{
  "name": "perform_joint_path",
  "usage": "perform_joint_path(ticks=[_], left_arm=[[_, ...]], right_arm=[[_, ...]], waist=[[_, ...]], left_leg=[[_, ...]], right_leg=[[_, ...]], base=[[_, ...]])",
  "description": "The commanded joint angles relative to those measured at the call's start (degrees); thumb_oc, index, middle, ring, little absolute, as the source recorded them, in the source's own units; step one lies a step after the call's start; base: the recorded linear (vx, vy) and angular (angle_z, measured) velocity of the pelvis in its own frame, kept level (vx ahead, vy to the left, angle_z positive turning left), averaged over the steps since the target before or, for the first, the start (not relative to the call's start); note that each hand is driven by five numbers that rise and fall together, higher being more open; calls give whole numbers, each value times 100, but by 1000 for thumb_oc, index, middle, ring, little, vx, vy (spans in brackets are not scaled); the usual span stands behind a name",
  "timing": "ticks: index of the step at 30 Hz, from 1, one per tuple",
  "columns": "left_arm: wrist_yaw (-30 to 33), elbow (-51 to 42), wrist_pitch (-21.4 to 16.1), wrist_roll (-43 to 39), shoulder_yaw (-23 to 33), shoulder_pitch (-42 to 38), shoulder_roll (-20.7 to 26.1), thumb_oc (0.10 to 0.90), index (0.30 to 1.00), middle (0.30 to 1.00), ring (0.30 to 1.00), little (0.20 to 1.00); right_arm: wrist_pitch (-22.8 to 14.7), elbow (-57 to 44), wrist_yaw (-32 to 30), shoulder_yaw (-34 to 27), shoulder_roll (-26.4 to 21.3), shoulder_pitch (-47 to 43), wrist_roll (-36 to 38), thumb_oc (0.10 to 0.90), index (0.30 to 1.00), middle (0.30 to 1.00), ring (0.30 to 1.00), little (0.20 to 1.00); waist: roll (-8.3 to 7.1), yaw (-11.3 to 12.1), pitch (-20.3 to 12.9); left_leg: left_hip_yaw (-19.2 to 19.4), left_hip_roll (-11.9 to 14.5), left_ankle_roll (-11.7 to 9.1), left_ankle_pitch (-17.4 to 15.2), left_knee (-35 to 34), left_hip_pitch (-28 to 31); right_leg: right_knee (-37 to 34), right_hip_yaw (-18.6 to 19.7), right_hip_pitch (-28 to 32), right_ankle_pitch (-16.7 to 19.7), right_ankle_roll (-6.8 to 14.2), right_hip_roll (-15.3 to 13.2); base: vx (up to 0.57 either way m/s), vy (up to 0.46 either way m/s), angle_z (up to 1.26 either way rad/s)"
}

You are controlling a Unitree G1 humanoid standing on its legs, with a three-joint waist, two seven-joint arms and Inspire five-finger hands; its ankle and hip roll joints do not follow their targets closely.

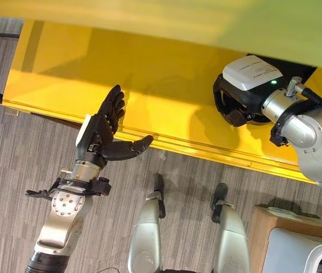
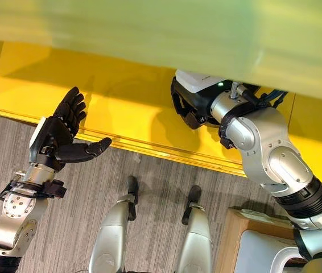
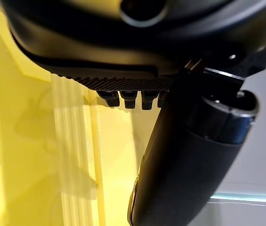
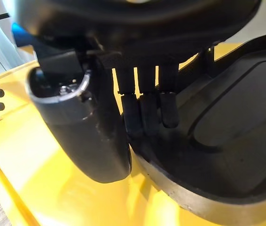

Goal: Move parts from the plastic box to the shelf.

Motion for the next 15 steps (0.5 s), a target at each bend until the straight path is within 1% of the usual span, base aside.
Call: perform_joint_path(ticks=[1,5,7,9,11,12,15], left_arm=[[-308,222,560,-164,-585,433,81,900,1000,1000,1000,1000],[-348,208,586,-183,-550,445,98,900,1000,1000,1000,1000],[-373,213,576,-166,-547,458,114,900,1000,1000,1000,1000],[-372,207,563,-181,-543,471,128,900,1000,1000,1000,1000],[-390,197,582,-162,-527,475,136,900,1000,1000,1000,1000],[-397,174,595,-162,-531,476,149,900,1000,1000,1000,1000],[-405,185,580,-183,-540,476,173,900,1000,1000,1000,1000]], right_arm=[[-39,-30,-22,-132,-432,-150,-355,400,300,300,300,300],[-87,-29,31,-51,-474,-238,-382,400,300,300,300,300],[-69,-14,13,12,-531,-281,-267,400,300,300,300,300],[-134,-4,40,43,-562,-299,-209,400,300,300,300,300],[-144,-62,2,116,-589,-310,-227,400,300,300,300,300],[-233,-46,-141,137,-591,-343,-312,400,300,300,300,300],[-278,-33,-150,184,-621,-466,-280,400,300,300,300,300]], waist=[[55,-220,-20],[55,-202,-20],[50,-189,-20],[49,-182,-20],[43,-169,-20],[45,-157,-20],[51,-146,-20]], left_leg=[[124,30,71,-540,191,220],[110,20,71,-549,207,209],[105,20,75,-550,205,213],[104,13,75,-557,222,207],[97,15,81,-556,226,199],[86,8,84,-553,232,181],[80,3,82,-548,218,184]], right_leg=[[145,-87,120,-364,-122,279],[151,-90,122,-372,-121,275],[153,-101,128,-376,-121,277],[160,-108,129,-380,-122,275],[159,-110,126,-374,-117,275],[148,-113,124,-367,-119,278],[136,-114,128,-362,-112,278]], base=[[0,0,0],[0,0,0],[0,0,0],[0,0,0],[0,0,0],[0,0,0],[0,0,0]])
